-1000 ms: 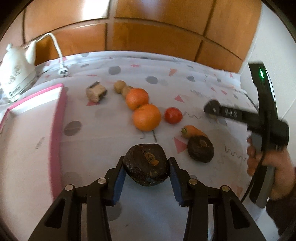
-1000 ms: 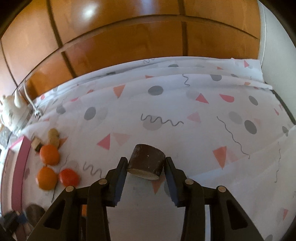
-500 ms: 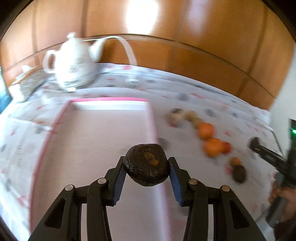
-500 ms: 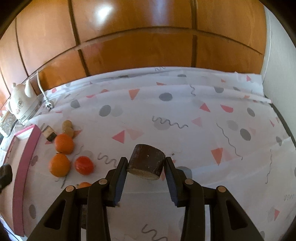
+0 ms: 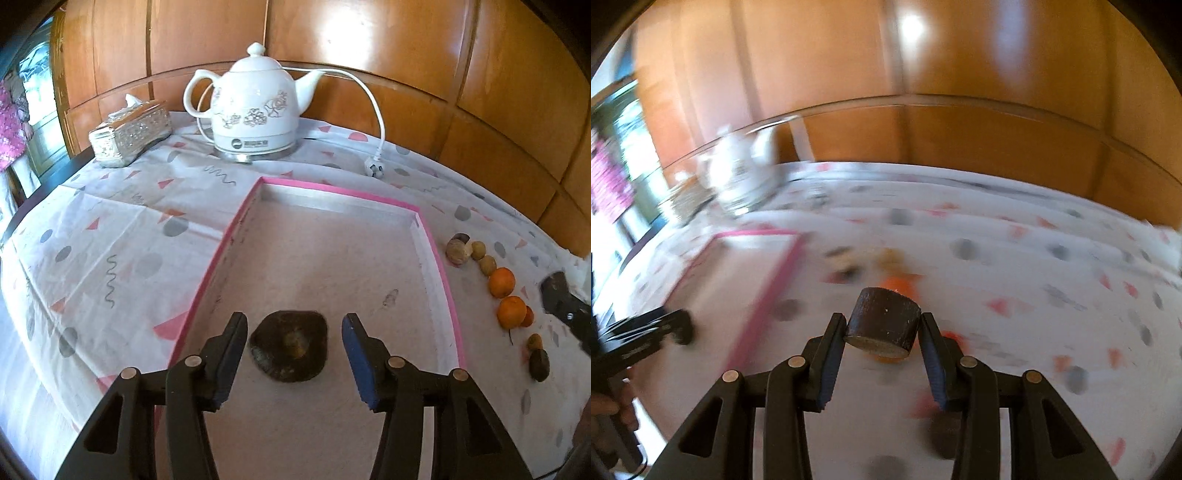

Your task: Organize fruits

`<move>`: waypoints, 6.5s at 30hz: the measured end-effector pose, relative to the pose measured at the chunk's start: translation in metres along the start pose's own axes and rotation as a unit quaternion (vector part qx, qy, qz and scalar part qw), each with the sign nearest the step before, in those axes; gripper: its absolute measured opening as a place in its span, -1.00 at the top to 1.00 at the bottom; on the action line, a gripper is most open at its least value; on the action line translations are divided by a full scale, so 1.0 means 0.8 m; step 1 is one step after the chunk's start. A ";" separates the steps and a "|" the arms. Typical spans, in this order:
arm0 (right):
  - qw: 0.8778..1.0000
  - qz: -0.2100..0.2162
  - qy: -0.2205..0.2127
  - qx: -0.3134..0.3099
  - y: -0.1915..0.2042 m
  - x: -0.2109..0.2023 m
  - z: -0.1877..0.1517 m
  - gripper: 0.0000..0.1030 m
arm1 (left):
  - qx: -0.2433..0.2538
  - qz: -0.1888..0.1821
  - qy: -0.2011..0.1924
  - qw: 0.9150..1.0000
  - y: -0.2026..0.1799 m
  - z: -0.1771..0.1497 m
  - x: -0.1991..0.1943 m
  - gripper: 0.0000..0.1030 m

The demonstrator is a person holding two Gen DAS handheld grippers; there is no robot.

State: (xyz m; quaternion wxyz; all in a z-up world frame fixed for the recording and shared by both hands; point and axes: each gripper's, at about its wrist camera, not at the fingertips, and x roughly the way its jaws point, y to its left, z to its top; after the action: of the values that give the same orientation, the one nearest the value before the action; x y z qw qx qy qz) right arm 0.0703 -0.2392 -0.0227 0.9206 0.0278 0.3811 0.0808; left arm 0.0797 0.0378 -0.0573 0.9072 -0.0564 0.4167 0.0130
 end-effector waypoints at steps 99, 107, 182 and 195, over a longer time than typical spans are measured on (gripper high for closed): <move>0.982 0.068 0.073 0.161 -0.094 -0.008 -0.099 0.04 | 0.151 -0.152 0.024 0.977 -0.149 -0.049 -0.047 -0.15; 0.989 -0.014 0.070 0.131 -0.125 -0.011 -0.093 0.43 | 0.191 -0.186 0.035 0.963 -0.189 -0.059 -0.041 -0.15; 0.992 -0.098 0.047 0.063 -0.160 0.027 -0.083 0.55 | 0.239 -0.196 0.065 0.949 -0.280 -0.080 0.014 0.17; 0.991 -0.117 0.050 0.047 -0.151 0.029 -0.083 0.55 | 0.156 -0.189 0.026 0.969 -0.199 -0.034 -0.028 0.17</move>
State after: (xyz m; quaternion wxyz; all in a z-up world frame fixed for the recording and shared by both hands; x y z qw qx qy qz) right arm 0.0555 -0.3553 -0.0995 0.9013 0.0226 0.4303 -0.0442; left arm 0.0557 -0.1227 -0.0437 0.8798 0.0073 0.4185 -0.2253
